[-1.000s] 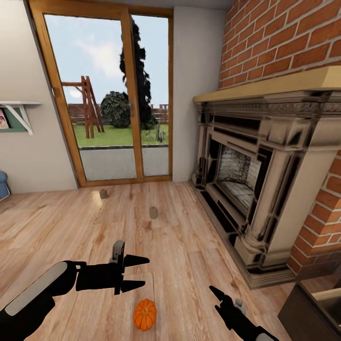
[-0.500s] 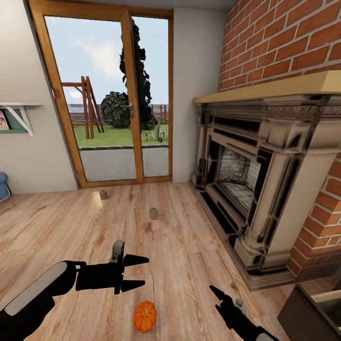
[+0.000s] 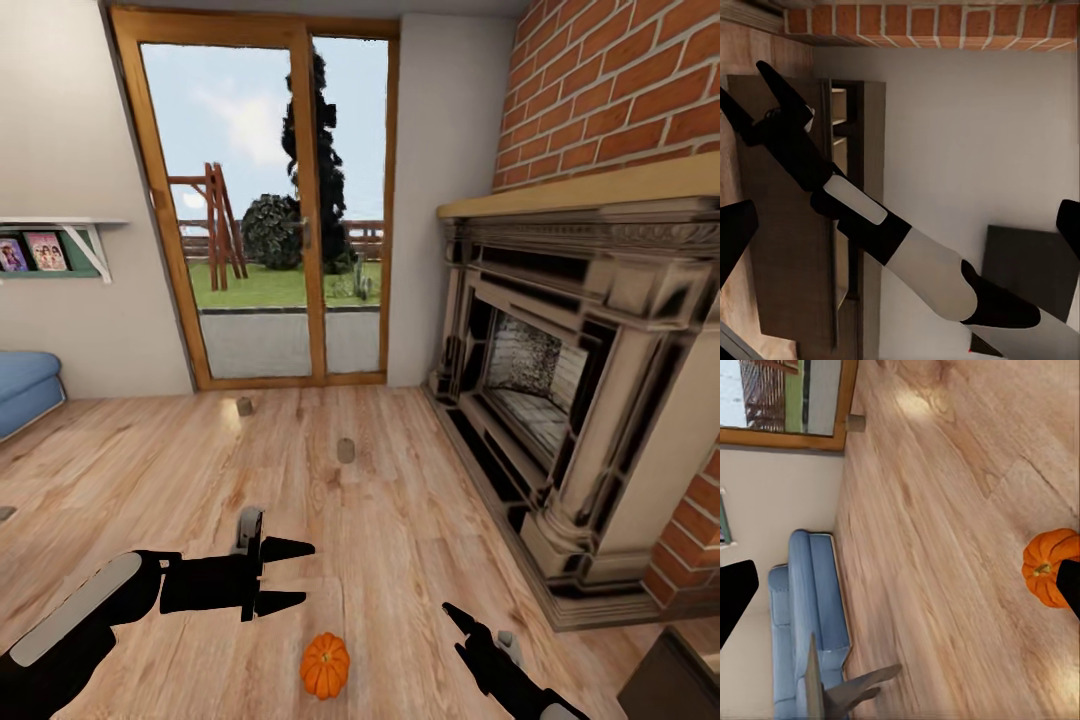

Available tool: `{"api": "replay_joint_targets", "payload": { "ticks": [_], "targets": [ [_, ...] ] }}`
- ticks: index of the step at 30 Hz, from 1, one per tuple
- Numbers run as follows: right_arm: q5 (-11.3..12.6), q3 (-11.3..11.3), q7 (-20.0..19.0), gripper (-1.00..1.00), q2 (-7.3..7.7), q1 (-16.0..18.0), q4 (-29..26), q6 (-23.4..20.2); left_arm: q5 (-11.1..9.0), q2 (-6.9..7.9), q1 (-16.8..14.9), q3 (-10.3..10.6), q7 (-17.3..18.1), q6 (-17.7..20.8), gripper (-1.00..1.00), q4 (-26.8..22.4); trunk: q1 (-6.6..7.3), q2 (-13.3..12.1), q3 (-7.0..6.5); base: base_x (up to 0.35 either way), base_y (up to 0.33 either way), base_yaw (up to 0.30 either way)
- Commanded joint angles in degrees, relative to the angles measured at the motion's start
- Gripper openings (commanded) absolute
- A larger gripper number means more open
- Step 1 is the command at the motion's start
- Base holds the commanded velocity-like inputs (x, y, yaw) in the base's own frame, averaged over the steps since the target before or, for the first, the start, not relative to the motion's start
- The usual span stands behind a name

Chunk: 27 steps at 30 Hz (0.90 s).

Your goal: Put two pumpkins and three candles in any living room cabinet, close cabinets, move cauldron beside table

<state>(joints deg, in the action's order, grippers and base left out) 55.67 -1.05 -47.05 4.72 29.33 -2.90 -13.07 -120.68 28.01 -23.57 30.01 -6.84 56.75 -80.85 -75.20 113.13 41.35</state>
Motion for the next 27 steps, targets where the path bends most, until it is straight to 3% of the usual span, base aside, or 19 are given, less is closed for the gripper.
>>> {"api": "replay_joint_targets", "payload": {
  "ticks": [1, 21, 27],
  "targets": [
    [0.3, -0.1, -0.1, 1.00, 0.02, 0.0, 0.0, -0.6, -0.6, 0.03, -0.1, 0.1, -0.5, 0.0, 1.00, 0.0, 0.00, 0.0, 0.06, 0.085, 0.086, 0.189],
    [0.3, -0.1, -0.1, 1.00, 0.01, 0.0, 0.0, -0.6, -0.6, 0.03, -0.1, 0.2, -0.5, 0.0, 1.00, 0.0, 0.00, 0.0, 0.06, 0.014, 0.022, 0.013],
    [0.3, -0.1, -0.1, 1.00, 0.01, 0.0, 0.0, -0.5, -0.6, 0.03, -0.1, 0.2, -0.5, 0.0, 1.00, 0.0, 0.00, 0.0, 0.06, 0.092, 0.133, 0.217]
  ]
}}
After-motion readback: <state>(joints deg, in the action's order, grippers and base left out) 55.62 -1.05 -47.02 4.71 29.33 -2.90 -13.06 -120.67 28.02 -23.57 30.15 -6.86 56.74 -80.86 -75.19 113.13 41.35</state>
